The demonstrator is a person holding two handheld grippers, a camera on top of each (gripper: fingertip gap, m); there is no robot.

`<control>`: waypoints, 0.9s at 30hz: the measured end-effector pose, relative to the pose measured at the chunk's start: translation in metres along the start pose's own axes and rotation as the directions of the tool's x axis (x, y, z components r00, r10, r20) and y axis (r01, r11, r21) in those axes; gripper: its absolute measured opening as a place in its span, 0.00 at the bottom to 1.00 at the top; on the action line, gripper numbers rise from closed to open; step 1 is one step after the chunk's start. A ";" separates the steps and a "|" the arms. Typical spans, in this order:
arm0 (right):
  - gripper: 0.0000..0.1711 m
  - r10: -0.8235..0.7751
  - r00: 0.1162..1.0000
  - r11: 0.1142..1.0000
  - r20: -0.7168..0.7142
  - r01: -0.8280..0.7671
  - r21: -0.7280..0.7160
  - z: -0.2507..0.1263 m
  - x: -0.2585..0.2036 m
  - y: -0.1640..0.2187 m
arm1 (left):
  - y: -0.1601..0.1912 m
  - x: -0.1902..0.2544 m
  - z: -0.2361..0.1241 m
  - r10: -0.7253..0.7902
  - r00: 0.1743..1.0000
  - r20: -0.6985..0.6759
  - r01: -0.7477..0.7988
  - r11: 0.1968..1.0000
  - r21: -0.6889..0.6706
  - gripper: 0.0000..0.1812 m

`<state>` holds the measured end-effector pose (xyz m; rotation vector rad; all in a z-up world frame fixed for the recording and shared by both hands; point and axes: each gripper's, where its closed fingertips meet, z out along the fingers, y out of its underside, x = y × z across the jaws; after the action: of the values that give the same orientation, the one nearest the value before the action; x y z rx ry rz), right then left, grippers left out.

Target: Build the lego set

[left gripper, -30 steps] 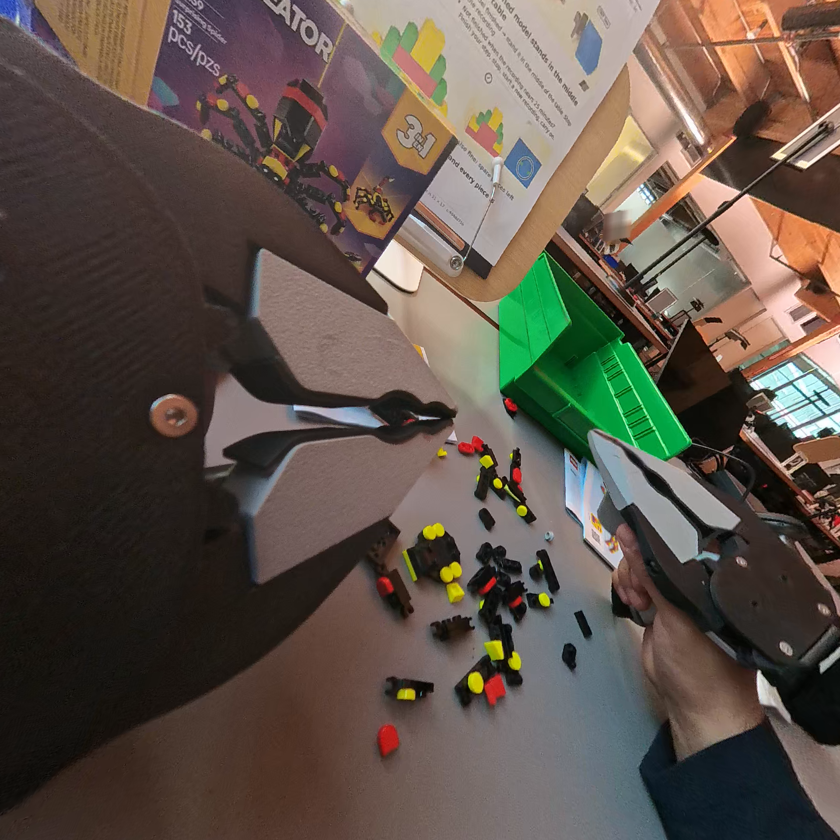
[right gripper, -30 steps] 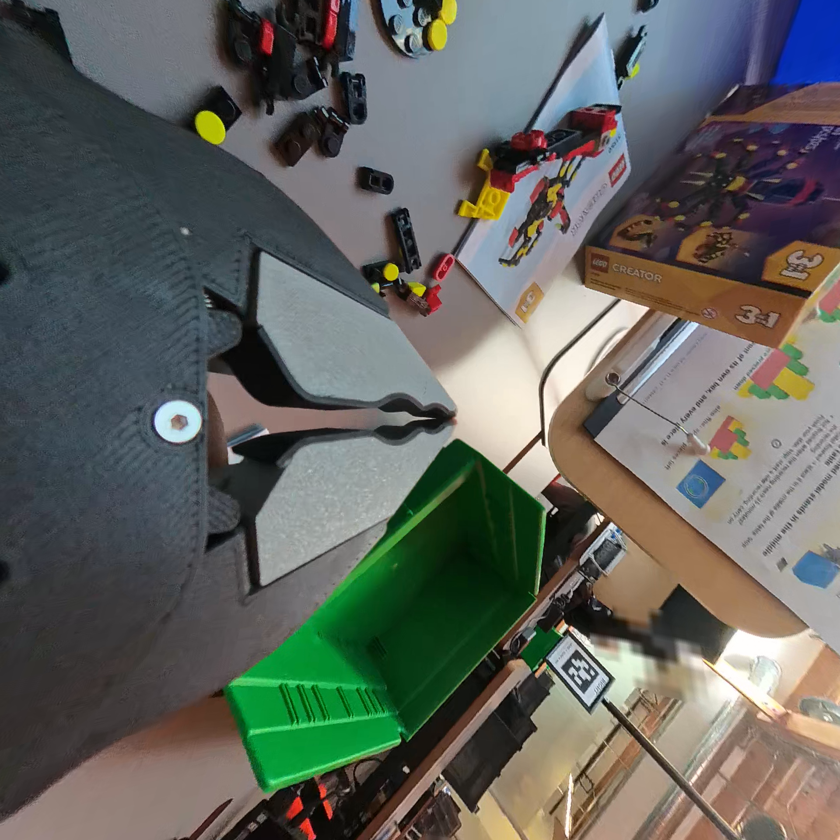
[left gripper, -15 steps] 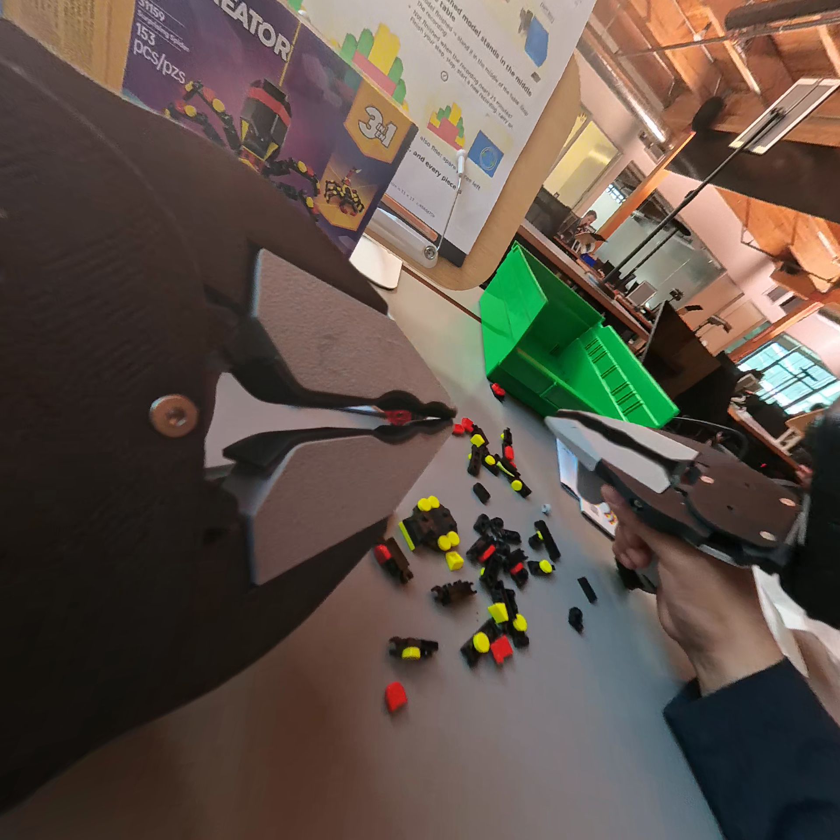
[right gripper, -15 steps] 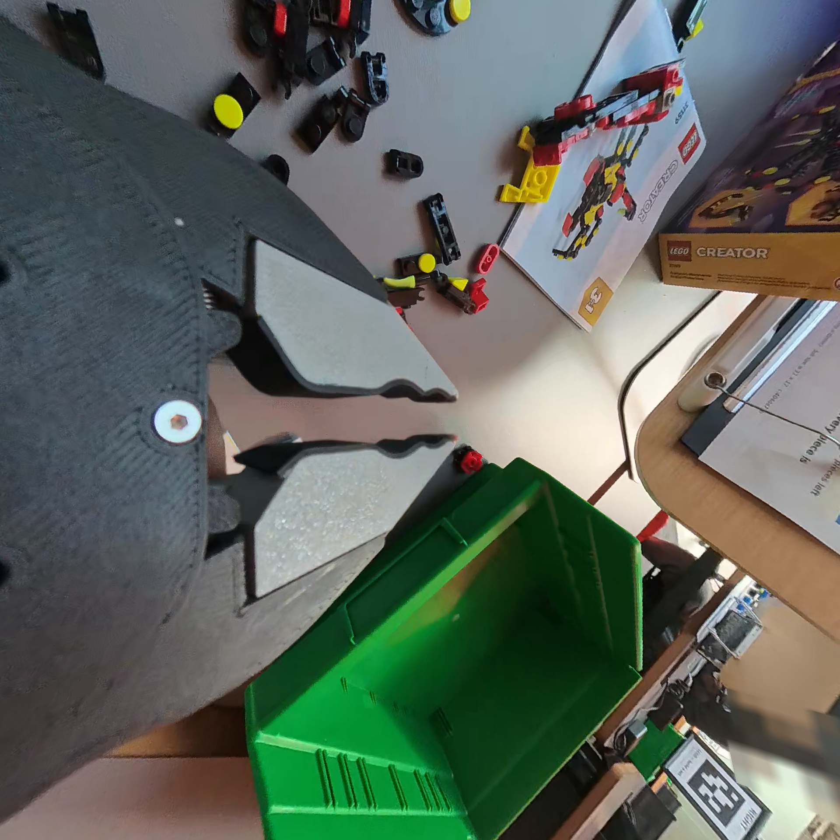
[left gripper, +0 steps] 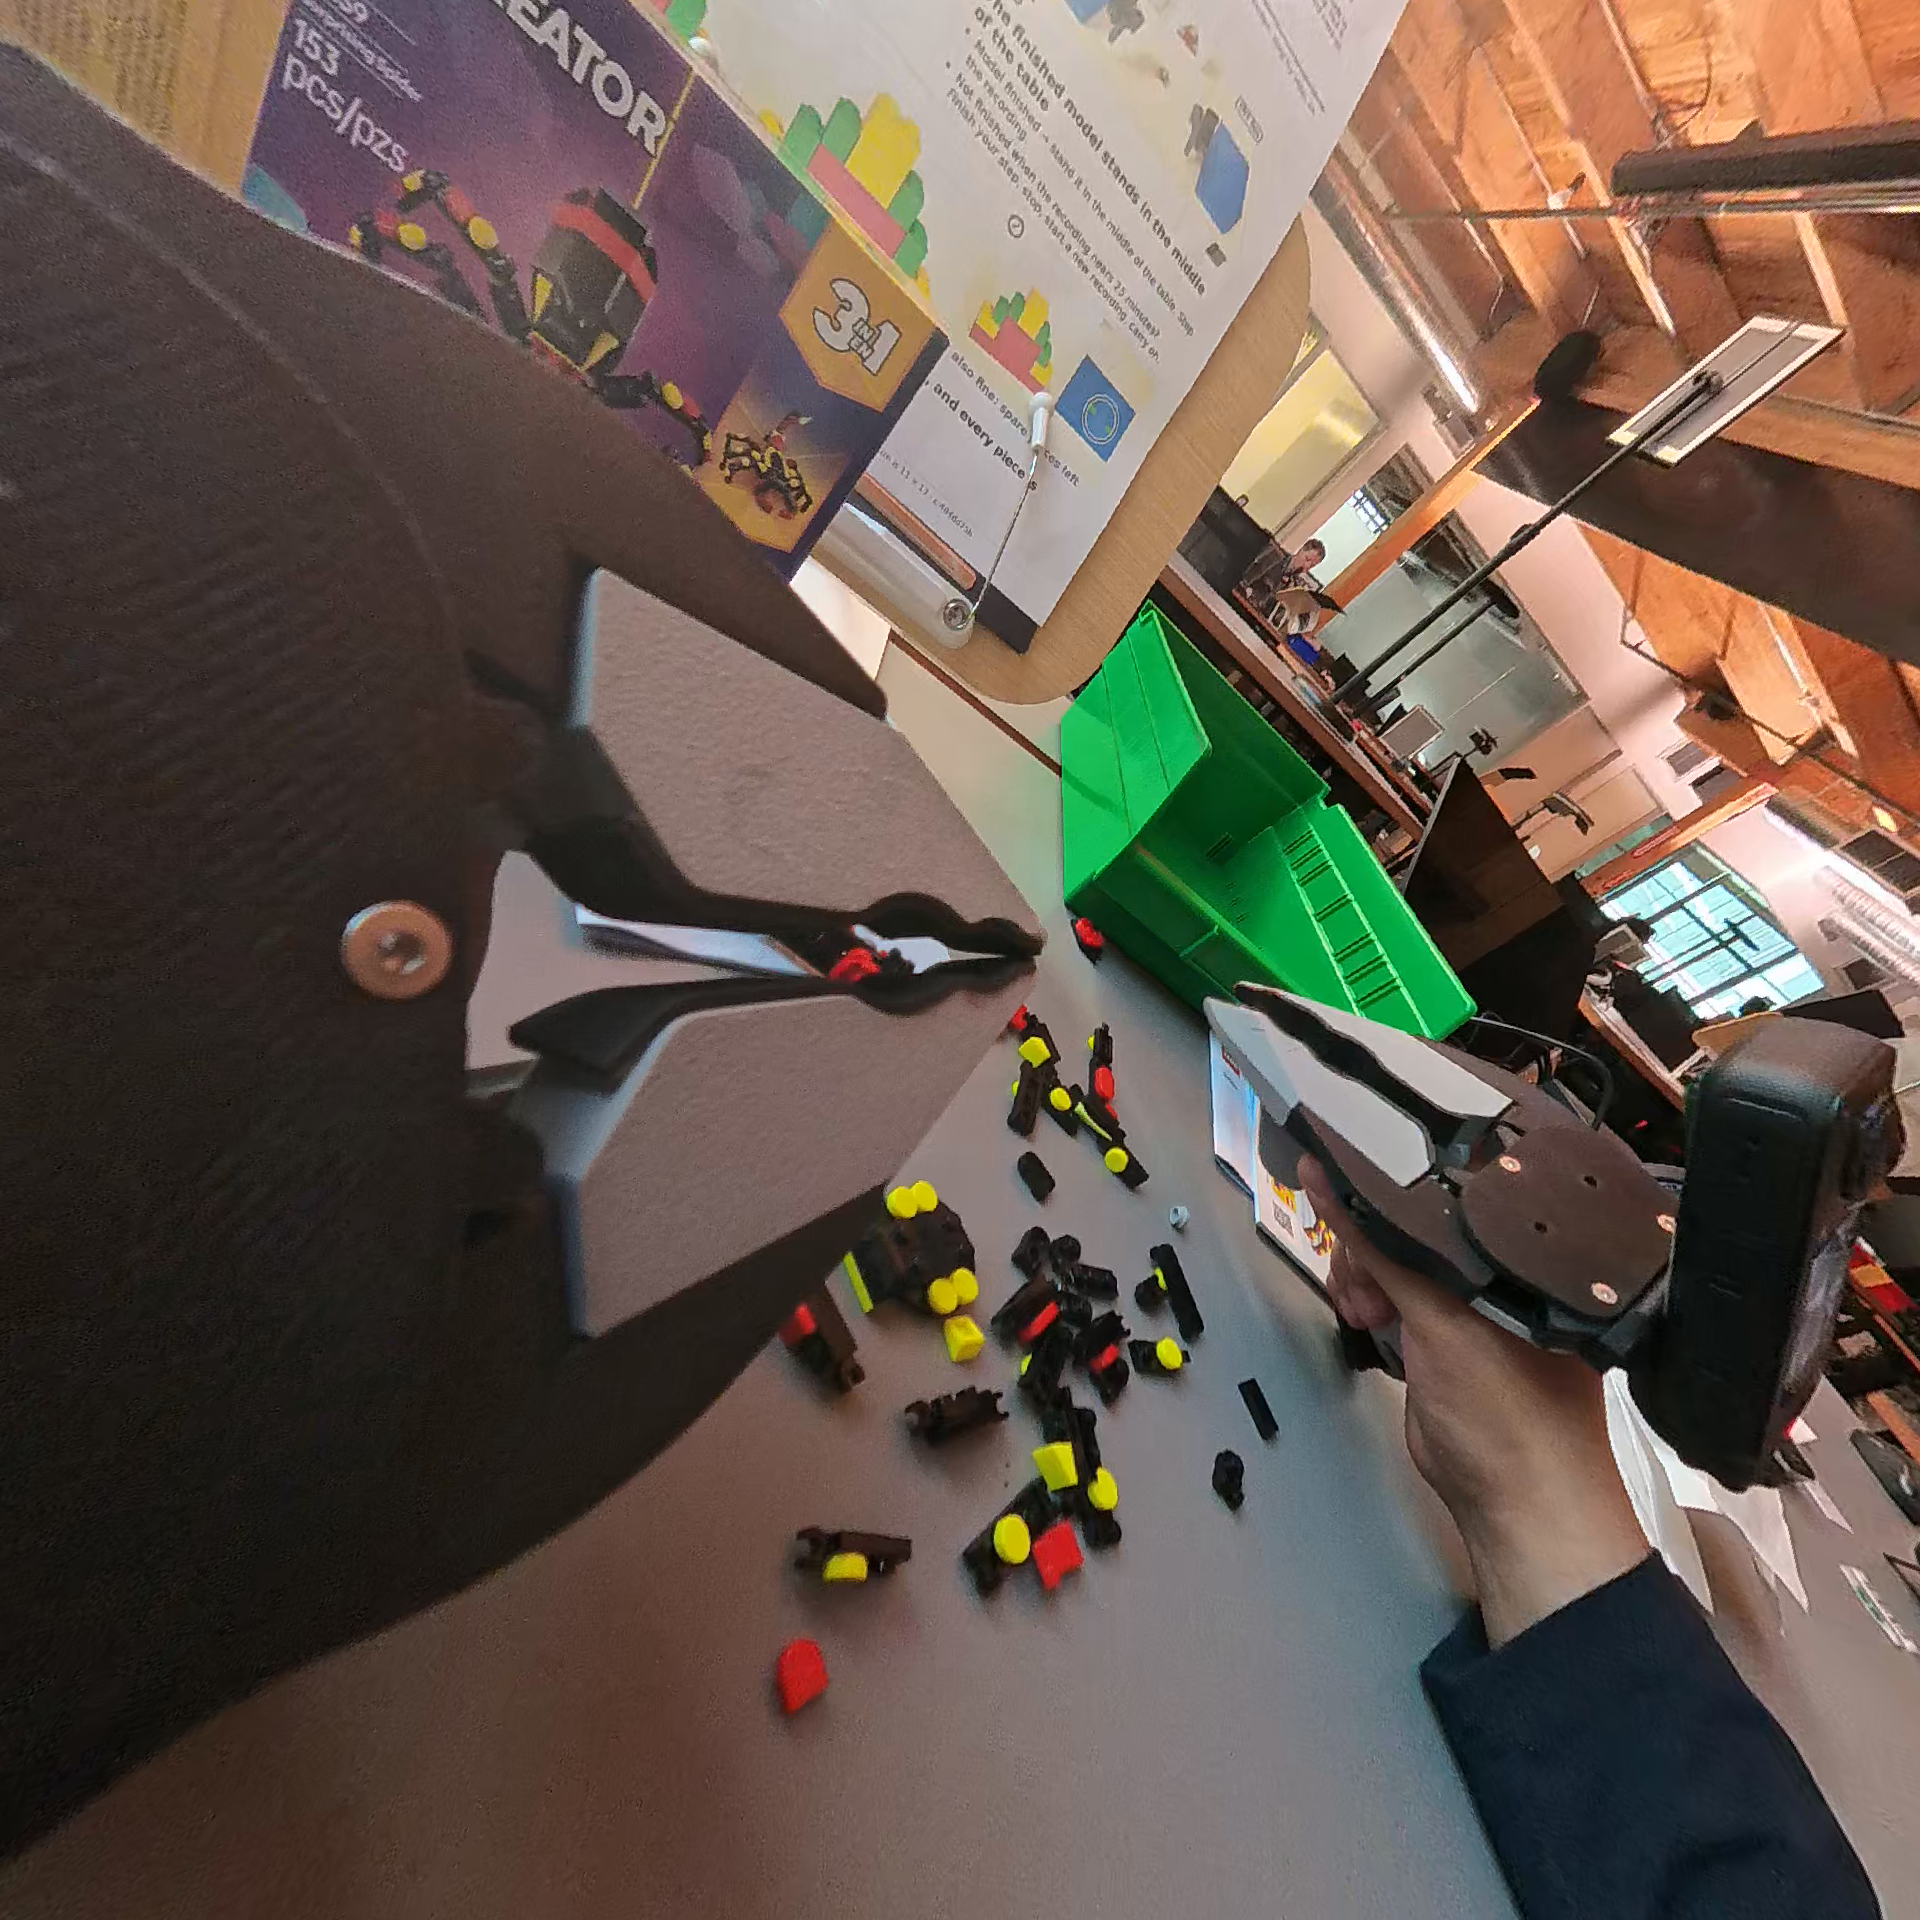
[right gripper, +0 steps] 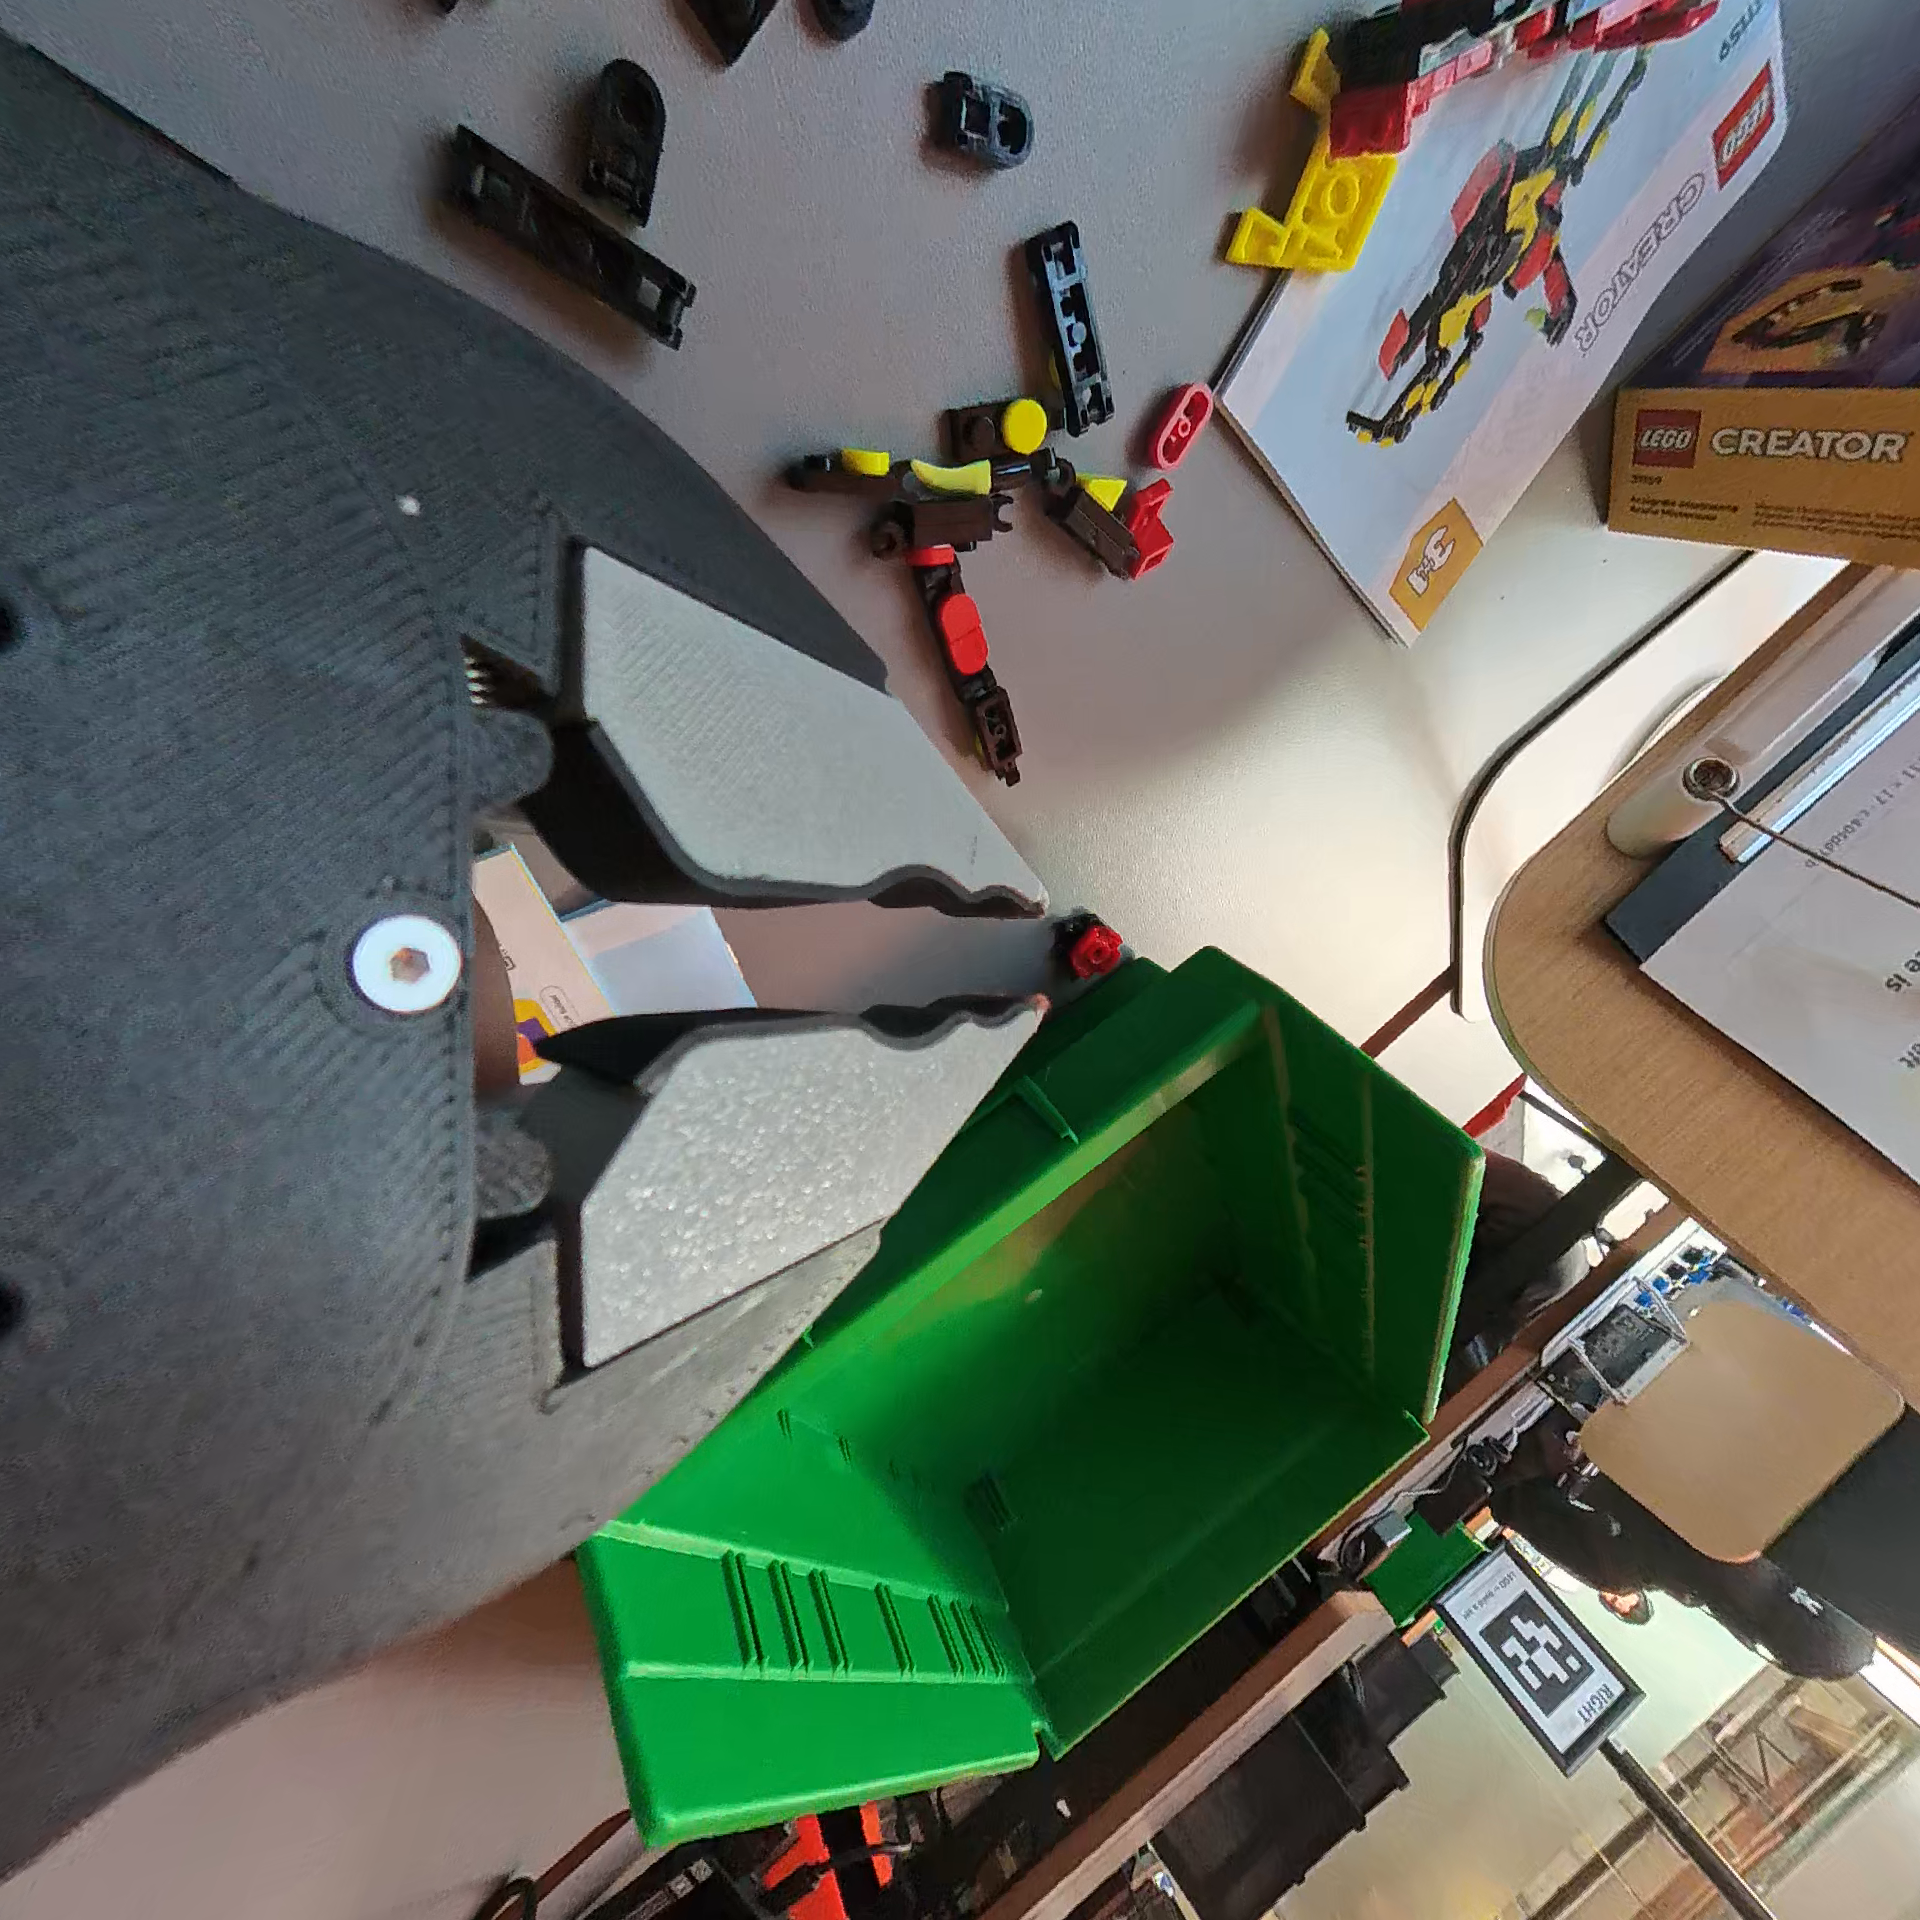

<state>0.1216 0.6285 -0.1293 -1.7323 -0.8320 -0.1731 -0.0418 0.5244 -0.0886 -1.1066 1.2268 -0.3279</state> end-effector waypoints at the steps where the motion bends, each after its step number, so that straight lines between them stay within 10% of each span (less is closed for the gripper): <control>1: 0.07 -0.010 1.000 1.000 0.000 0.010 -0.004 0.000 -0.001 0.000 | 0.000 0.000 0.001 0.002 1.000 0.003 -0.002 1.000 0.003 0.00; 8: 0.11 -0.072 0.997 0.995 0.011 0.071 0.065 -0.009 -0.009 -0.007 | -0.001 -0.003 0.007 -0.014 1.000 0.015 0.014 1.000 0.002 0.00; 18: 0.00 -0.023 0.969 0.975 0.247 0.077 -0.208 0.001 -0.056 0.021 | 0.002 -0.007 0.003 -0.015 1.000 0.007 0.015 1.000 0.009 0.00; 27: 0.00 -0.004 0.991 1.000 0.136 0.003 0.013 0.008 -0.031 -0.016 | 0.008 -0.012 0.005 -0.017 1.000 0.014 0.017 1.000 -0.012 0.00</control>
<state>0.0872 0.6237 -0.1354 -1.7454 -0.9337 -0.0522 -0.0445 0.5399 -0.0883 -1.1281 1.2094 -0.3257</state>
